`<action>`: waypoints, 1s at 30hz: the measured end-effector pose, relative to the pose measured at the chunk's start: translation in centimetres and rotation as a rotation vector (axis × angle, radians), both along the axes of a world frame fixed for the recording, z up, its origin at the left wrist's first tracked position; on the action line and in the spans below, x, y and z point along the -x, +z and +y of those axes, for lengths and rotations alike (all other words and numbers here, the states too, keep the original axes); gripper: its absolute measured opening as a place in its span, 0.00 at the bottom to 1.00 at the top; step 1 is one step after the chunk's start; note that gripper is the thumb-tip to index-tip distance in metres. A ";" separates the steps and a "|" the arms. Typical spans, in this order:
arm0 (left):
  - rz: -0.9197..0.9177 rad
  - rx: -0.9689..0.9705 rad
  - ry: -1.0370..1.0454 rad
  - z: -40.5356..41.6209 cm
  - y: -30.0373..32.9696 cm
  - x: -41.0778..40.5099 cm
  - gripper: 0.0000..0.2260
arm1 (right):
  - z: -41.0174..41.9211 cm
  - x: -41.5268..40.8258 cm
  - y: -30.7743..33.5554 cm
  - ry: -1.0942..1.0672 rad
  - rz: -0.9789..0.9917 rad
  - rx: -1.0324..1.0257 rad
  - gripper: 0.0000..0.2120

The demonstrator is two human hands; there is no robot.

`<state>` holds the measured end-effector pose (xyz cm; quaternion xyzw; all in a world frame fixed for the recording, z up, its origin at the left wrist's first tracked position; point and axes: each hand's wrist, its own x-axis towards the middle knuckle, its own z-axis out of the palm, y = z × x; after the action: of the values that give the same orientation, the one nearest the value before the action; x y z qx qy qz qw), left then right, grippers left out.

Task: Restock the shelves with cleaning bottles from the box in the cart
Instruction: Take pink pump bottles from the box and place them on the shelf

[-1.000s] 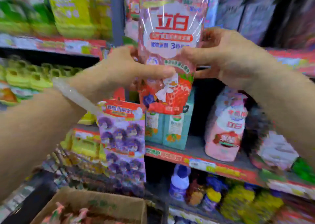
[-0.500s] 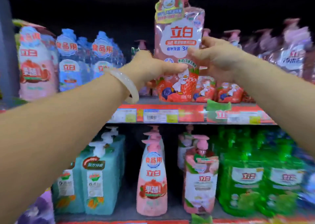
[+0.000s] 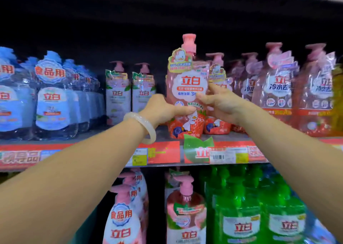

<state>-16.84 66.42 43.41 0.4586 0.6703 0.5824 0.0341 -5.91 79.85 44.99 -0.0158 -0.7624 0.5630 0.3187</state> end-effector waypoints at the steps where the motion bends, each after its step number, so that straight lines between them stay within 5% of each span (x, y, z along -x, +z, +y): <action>1: -0.008 0.005 0.004 0.4 -0.3 0.0 0.12 | 0.4 0.1 -0.2 -0.003 -0.012 0.012 0.14; 10: -0.020 0.165 -0.057 0.5 -0.4 1.1 0.15 | 1.6 -0.9 -0.9 -0.108 -0.111 -0.162 0.24; 15: -0.034 0.075 -0.065 2.2 -1.1 0.6 0.14 | 2.6 -1.5 -2.1 -0.241 -0.077 -0.254 0.36; 20: 0.043 0.031 -0.096 5.0 -1.2 -0.8 0.10 | 4.4 -3.4 -2.8 -0.272 -0.013 -0.202 0.24; 26: 0.134 0.069 -0.014 8.5 -1.5 -2.5 0.32 | 6.6 -5.2 -4.3 -0.291 0.052 -0.103 0.34; 30: 0.160 0.108 0.064 9.0 -1.5 -3.4 0.38 | 7.3 -5.5 -4.7 -0.268 0.084 -0.081 0.33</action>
<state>-13.44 75.40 41.88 0.4794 0.7157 0.5077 -0.0135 -0.37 87.11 40.25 -0.0810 -0.7616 0.4842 0.4231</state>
